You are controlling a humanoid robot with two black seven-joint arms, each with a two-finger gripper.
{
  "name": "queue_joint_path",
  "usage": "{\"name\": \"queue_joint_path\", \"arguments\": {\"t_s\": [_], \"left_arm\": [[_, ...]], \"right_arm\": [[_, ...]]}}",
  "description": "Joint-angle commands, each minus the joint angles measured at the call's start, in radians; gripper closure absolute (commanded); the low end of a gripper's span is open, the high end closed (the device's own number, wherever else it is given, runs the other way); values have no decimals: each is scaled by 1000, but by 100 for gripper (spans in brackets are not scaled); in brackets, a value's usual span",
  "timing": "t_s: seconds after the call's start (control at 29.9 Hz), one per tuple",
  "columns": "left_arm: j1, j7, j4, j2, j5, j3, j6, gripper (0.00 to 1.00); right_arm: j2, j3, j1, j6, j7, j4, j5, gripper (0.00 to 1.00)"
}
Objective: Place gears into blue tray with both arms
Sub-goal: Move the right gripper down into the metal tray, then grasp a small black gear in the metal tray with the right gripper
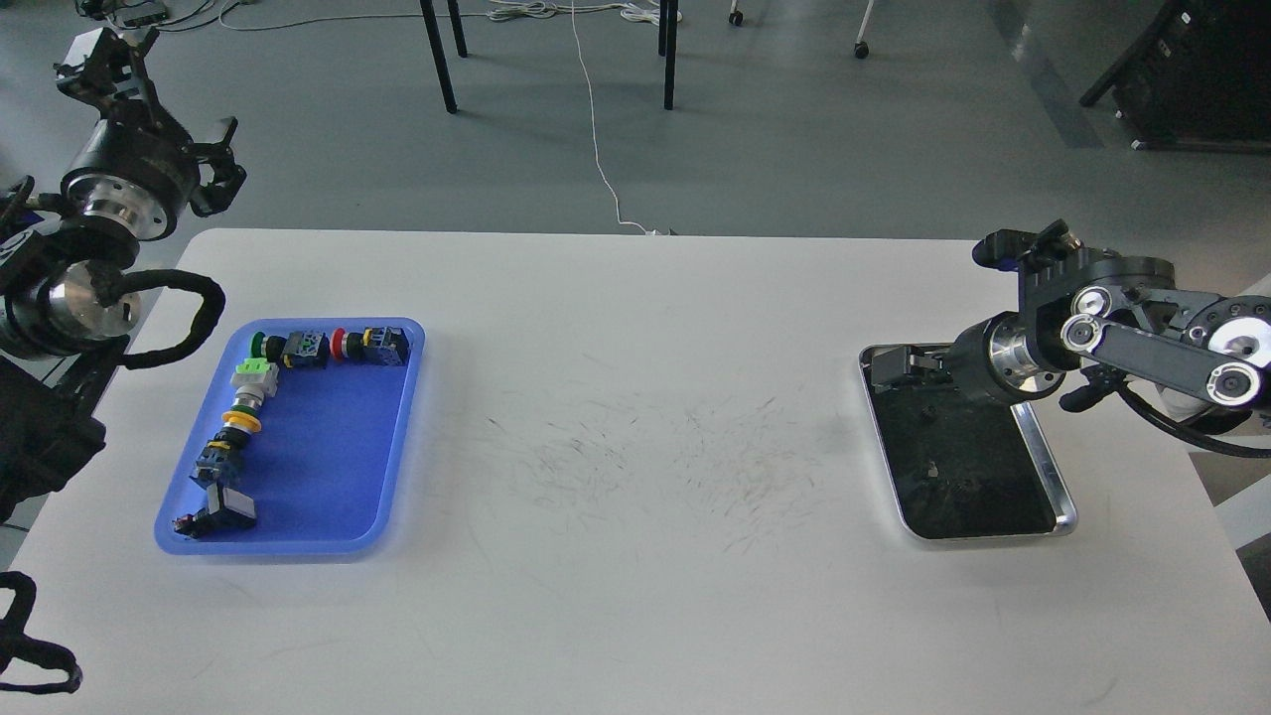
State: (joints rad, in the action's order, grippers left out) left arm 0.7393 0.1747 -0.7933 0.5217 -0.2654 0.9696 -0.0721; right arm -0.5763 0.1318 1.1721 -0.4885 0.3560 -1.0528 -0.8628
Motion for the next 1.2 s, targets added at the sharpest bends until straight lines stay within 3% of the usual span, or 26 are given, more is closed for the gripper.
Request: {"name": "queue_joint_path", "arguments": {"t_s": [0.0,0.8,0.87,1.04,1.17], "left_arm": [[0,0,0,0,0,0,0,2],[0,0,0,15,0,0,0,2],[0,0,0,15,0,0,0,2],[0,0,3,23,0,0,0,2],[-1,0,3,23,0,0,0,2]], "right_arm": [[30,0,-23,0,-18,56,-2,3],[87,-1,-58,0,-45,157,-35,11],[95,-1,-58,0,-46,166,-35,13],[96,0,-60,0,-57,178,-35,31],[96,0,-65,0,-58,185,-35,36]]}}
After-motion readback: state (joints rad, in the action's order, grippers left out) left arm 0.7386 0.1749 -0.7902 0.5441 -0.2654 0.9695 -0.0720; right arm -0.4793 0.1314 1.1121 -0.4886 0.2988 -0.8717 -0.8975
